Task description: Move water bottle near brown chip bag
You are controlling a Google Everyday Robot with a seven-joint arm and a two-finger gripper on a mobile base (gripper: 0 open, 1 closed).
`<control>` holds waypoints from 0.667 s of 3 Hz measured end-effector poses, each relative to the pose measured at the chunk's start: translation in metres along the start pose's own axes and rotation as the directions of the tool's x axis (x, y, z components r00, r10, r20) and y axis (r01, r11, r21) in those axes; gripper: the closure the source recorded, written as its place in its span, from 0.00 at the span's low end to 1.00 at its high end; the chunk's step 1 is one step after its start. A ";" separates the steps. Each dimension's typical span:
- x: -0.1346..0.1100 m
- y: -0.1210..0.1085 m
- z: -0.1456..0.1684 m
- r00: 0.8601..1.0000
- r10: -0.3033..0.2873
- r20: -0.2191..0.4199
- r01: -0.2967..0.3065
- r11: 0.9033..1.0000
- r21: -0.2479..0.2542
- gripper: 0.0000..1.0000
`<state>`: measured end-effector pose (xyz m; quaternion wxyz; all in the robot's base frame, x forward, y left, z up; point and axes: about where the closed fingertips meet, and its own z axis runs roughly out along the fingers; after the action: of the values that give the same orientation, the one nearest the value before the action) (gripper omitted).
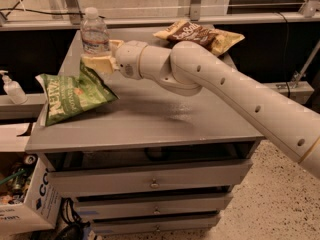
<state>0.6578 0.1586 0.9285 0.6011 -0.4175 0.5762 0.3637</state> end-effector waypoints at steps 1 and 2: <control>0.005 0.002 -0.010 0.997 -0.028 -0.072 0.027 1.000 -0.009 1.00; 0.017 0.004 -0.028 0.987 -0.034 -0.155 0.033 0.999 -0.006 1.00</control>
Offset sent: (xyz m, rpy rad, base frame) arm -0.0212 -0.0531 -0.0331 -0.2598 0.0680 -0.0331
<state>0.6449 0.1335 0.9117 0.5596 -0.4552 0.6137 0.3210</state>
